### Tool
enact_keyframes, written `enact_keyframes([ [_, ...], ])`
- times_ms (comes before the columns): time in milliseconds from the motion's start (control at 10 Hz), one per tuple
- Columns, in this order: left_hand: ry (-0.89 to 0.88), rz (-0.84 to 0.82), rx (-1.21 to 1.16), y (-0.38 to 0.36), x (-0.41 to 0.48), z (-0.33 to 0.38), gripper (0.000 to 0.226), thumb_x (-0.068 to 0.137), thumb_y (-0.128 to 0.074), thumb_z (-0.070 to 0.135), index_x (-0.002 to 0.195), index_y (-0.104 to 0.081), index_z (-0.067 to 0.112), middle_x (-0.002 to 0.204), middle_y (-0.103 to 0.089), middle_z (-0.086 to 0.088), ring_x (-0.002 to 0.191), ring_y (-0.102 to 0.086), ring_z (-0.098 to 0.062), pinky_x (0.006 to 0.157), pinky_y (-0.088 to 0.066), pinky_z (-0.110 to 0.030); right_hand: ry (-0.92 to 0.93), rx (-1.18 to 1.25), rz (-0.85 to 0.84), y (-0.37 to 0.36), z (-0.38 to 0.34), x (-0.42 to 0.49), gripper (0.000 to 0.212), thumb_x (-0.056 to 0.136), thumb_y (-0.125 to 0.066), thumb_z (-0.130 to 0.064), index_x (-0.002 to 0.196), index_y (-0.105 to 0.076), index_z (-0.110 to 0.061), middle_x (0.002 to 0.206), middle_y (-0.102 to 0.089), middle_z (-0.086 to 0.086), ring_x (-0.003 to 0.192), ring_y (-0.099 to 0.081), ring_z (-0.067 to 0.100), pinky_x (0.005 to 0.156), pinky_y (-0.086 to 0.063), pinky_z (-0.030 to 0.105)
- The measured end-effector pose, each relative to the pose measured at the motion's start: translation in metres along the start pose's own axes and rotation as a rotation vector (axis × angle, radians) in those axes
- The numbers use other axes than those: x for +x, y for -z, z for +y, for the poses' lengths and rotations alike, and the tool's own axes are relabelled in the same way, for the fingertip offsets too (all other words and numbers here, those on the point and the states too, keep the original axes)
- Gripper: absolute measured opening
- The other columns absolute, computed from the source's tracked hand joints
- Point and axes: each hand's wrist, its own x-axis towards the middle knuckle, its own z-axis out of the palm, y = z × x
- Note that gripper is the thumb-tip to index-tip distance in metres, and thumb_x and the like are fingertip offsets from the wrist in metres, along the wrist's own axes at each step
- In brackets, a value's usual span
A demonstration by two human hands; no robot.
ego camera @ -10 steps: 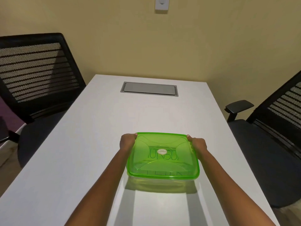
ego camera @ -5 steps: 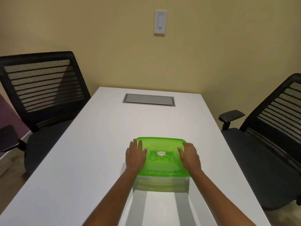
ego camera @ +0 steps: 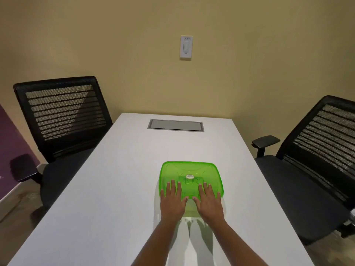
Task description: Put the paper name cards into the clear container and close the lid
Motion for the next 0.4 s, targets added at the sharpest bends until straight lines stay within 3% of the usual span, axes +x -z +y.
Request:
enact_keyframes([
  [100,-0.019,-0.009,-0.014,-0.004,-0.014,0.002,0.063,0.024,-0.088,0.058,0.075,-0.082,0.020,0.085,-0.080,0.000,0.076,-0.077,-0.017,0.053,-0.060,-0.035,-0.009,-0.013,-0.014,-0.004,-0.001,-0.012,0.061,0.098,-0.021,-0.046,0.151,-0.009,-0.017,0.162,-0.003,0.007,0.150,-0.002,0.021,0.120,-0.006,0.047],
  [200,-0.012,0.028,-0.005,-0.003,-0.023,0.005,0.064,0.023,-0.089,0.057,0.074,-0.082,0.019,0.085,-0.080,0.000,0.075,-0.077,-0.017,0.052,-0.060,-0.034,-0.033,-0.023,-0.049,0.002,-0.003,-0.022,0.082,0.082,0.013,-0.057,0.151,-0.007,-0.017,0.162,-0.001,0.006,0.150,-0.001,0.020,0.120,-0.007,0.047],
  [300,-0.020,-0.153,-0.060,0.007,-0.028,0.003,0.074,0.059,-0.078,0.058,0.116,-0.069,0.012,0.126,-0.065,-0.018,0.114,-0.066,-0.024,0.089,-0.056,-0.039,-0.045,0.003,-0.069,0.004,-0.002,-0.027,0.065,0.096,-0.012,-0.051,0.151,-0.007,-0.017,0.162,0.000,0.006,0.150,0.000,0.020,0.120,-0.006,0.048],
  [400,0.032,-0.254,-0.105,-0.001,-0.023,0.003,0.066,0.098,-0.028,0.046,0.152,-0.006,0.016,0.162,0.000,-0.010,0.150,-0.006,-0.026,0.122,-0.008,-0.045,-0.030,0.011,-0.065,0.011,0.000,-0.027,0.064,0.098,-0.025,-0.048,0.151,-0.008,-0.017,0.162,0.000,0.006,0.150,0.001,0.020,0.120,-0.005,0.048],
])
